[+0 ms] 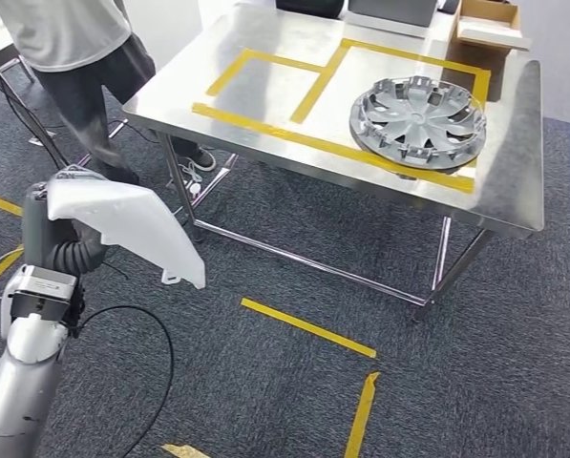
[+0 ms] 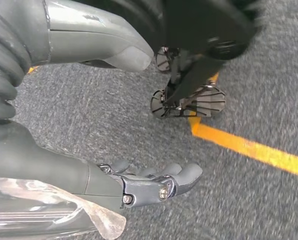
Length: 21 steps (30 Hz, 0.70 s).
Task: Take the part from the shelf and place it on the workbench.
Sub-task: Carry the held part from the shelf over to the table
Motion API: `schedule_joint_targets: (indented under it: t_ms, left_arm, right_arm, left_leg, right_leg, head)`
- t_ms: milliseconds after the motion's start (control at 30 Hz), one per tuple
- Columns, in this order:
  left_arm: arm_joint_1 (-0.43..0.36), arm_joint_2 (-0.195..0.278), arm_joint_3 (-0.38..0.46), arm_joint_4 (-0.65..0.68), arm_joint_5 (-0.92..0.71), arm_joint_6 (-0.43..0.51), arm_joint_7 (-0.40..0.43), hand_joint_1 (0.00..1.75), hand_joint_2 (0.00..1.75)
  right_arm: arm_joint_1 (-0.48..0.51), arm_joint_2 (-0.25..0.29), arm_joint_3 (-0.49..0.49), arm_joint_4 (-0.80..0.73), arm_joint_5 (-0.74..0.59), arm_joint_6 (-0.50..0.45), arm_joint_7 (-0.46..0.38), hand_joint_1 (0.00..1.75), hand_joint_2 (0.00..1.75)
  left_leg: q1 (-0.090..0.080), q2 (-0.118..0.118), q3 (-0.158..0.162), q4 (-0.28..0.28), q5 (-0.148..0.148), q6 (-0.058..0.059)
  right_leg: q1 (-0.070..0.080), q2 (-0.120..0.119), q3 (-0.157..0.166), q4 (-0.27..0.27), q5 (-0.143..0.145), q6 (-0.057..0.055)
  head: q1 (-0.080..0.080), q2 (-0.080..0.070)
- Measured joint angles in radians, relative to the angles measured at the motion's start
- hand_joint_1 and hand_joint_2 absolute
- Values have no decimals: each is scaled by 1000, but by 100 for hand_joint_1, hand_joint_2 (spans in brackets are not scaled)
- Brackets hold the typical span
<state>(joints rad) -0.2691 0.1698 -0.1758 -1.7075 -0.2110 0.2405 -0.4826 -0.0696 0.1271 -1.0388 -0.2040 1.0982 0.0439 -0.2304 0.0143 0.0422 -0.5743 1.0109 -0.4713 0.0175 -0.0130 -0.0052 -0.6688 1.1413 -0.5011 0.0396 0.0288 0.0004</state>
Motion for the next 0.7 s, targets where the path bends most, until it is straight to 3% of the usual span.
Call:
schedule_joint_targets:
  t_ms: [67, 167, 233, 333, 367, 400, 433, 467, 533, 600, 700]
  left_arm:
    - [-1, 0, 0, 0, 0, 0, 0, 175, 175]
    - [-1, 0, 0, 0, 0, 1, 2, 175, 175]
    - [0, 0, 2, 0, -3, 5, 4, 175, 175]
    - [6, 3, 5, 1, -6, 12, 9, 175, 175]
    - [9, 3, 5, 1, -8, 13, 12, 175, 175]
    - [13, 3, 6, 2, -10, 14, 13, 175, 175]
    - [15, 3, 6, 3, -12, 15, 14, 175, 175]
    - [16, 3, 6, 4, -13, 16, 15, 175, 175]
    - [16, 3, 9, 4, -14, 20, 16, 175, 175]
    - [15, 3, 12, 4, -14, 23, 16, 175, 175]
    - [16, 3, 12, 4, -15, 25, 17, 175, 175]
  right_arm:
    - [-1, -1, 0, 0, 0, 0, -8, 0, 175]
    - [0, -2, 0, 0, 1, -1, -21, 0, 175]
    - [0, -2, 0, 0, 2, -1, -26, 0, 175]
    - [-2, -2, 0, 0, 2, -2, -30, 0, 175]
    - [-2, -2, 0, 0, 2, -2, -30, 0, 175]
    - [-1, -2, 0, 0, 2, -2, -31, 0, 175]
    - [-1, -2, 0, 0, 2, -2, -31, 0, 175]
    - [0, -2, 0, 0, 2, -3, -31, 0, 175]
    - [0, -1, 0, 0, 3, -3, -33, 0, 175]
    - [0, 0, 0, 0, 3, -4, -34, 0, 175]
    - [2, 0, 0, 1, 3, -8, -35, 0, 175]
  left_leg:
    - [-4, 5, 0, 3, -3, -10]
    - [-5, 6, 1, 1, -3, -28]
    - [-1, -7, -7, 27, -22, -39]
    - [1, -29, -86, 201, -105, -46]
    - [1, -31, -117, 260, -124, -47]
    - [1, -33, -135, 289, -123, -46]
    - [0, -33, -135, 279, -102, -44]
    - [0, -34, -116, 231, -66, -39]
    - [-4, -36, -57, 95, 2, -26]
    - [-10, -39, -24, 15, 18, -15]
    - [-9, -40, -12, -6, 11, -2]
  right_leg:
    - [2, -9, 64, -108, 25, -8]
    - [5, -8, 80, -130, 24, -25]
    - [3, -5, 85, -135, 26, -37]
    - [2, 2, 92, -137, 25, -49]
    - [3, 5, 94, -137, 23, -51]
    - [4, 9, 96, -137, 21, -53]
    - [5, 13, 100, -136, 18, -53]
    - [5, 17, 105, -136, 15, -52]
    - [7, 22, 113, -136, 8, -47]
    - [8, 26, 115, -137, 4, -37]
    - [7, 24, 114, -126, 8, -17]
  head:
    - [-2, 0]
    - [-4, 0]
    - [-7, 0]
    - [-12, 0]
    - [-12, 0]
    - [-12, 0]
    - [-12, 0]
    - [-12, 0]
    - [-12, 0]
    - [-11, 0]
    - [-11, 0]
